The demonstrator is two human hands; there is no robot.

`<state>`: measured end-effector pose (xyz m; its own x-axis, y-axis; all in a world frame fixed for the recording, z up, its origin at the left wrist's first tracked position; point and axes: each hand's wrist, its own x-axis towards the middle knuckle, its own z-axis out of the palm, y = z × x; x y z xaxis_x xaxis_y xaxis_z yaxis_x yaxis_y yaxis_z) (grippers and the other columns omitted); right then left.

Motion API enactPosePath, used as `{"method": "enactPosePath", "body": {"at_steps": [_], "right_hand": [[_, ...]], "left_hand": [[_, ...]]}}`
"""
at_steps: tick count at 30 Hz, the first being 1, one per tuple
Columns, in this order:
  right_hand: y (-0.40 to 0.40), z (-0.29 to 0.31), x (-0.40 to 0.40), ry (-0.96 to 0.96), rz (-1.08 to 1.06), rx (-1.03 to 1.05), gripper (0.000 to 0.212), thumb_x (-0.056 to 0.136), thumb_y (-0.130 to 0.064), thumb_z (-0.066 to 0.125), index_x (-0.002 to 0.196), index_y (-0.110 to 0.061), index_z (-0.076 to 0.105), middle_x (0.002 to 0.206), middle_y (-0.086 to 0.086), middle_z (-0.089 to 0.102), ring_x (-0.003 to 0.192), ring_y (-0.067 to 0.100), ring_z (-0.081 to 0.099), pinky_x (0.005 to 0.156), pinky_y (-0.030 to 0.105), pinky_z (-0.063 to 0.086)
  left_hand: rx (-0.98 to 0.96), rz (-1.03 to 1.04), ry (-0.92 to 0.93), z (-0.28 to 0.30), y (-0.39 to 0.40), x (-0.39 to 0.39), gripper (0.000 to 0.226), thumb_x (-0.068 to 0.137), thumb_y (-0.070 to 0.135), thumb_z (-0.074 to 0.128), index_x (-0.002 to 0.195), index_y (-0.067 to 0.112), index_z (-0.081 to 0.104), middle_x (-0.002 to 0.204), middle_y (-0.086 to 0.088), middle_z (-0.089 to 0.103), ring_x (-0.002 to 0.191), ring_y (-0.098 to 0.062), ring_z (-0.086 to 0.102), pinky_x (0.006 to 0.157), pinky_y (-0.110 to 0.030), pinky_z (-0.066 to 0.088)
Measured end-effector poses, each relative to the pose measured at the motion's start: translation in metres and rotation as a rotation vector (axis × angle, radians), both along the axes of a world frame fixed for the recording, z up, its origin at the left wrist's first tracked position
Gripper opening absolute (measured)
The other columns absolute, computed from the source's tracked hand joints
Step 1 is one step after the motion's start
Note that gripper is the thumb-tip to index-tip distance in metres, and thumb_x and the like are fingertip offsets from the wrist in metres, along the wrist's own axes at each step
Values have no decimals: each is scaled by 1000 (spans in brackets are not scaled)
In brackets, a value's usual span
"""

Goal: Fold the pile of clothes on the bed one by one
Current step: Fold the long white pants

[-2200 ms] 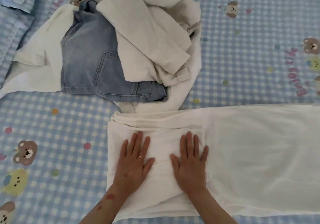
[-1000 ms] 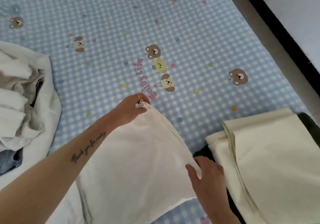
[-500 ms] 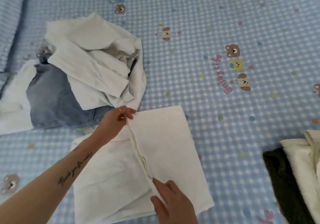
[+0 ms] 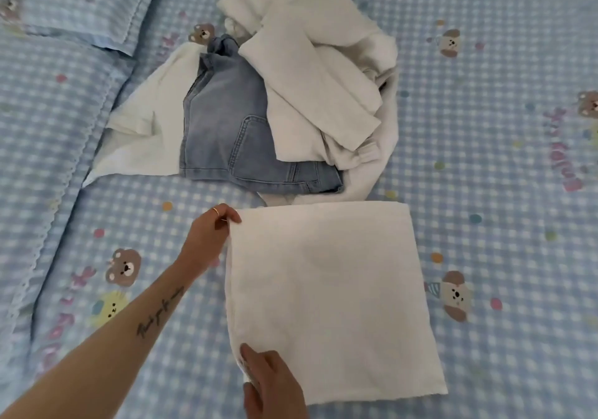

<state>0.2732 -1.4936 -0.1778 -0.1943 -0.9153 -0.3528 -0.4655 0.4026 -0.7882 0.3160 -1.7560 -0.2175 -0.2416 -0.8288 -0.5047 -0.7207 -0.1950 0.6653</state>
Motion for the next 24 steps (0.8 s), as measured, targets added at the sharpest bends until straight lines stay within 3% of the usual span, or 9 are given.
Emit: {"method": "enactPosePath", "body": {"at_steps": [2,3,5,7,11,14,18,22,24], "right_hand": [[-9,-5,6,-22,16,-10,56,71,-25,76,124,-35,57,104,5,67,81,17,68,68,23,56],[-12,-9,2,37,-36,-48,45,80,-29,68,125,-30,60,114,7,66,94,19,67,76,26,56],[-19,-23,-18,254,-168,-102,43,95,-36,47,129,-14,59,132,9,57,117,18,54,95,30,47],[-27,-40,-55,467,-158,-45,50,98,-35,30,140,-11,44,148,10,38,136,21,33,109,41,28],[-23,-78,-131,706,72,122,54,94,-34,27,145,-16,37,154,8,25,141,31,28,111,53,17],[7,-91,-183,739,-125,270,53,98,-39,24,148,-23,24,157,7,16,145,28,18,114,54,14],[34,-91,-203,409,-487,316,62,97,-36,43,151,-30,11,159,8,11,143,31,20,113,52,25],[29,-78,-200,217,-572,274,68,94,-29,54,150,-35,15,142,8,36,124,28,44,96,40,37],[28,-69,-207,171,-587,240,64,95,-24,53,149,-35,20,126,5,47,112,25,50,89,33,38]], "left_hand": [[-76,12,-17,-7,6,4,32,90,-2,37,90,18,63,90,-16,60,75,-26,55,59,-40,49],[-178,3,-70,-11,15,6,30,94,-1,37,102,15,62,114,-16,60,98,-28,59,78,-39,50],[-445,-123,-153,-20,47,9,34,99,7,37,130,5,50,149,-16,34,136,-28,34,110,-35,31],[-596,-429,-165,-31,94,6,47,100,21,34,145,4,32,156,-15,18,144,-27,15,118,-37,14],[-566,-706,-317,-64,142,18,59,96,38,29,147,10,26,156,-12,20,145,-23,7,115,-42,9],[-492,-587,-348,-70,141,32,60,94,41,30,148,15,24,156,-13,14,145,-25,8,115,-45,10],[-234,-187,-226,-60,156,28,65,97,30,45,148,24,5,156,-21,0,144,-32,8,116,-46,17],[-76,46,-118,-43,160,16,68,95,19,51,148,32,10,132,-18,34,110,-30,46,101,-37,33],[-56,92,-90,-33,155,14,66,94,19,53,148,35,19,108,-11,44,87,-23,50,89,-36,39]]}}
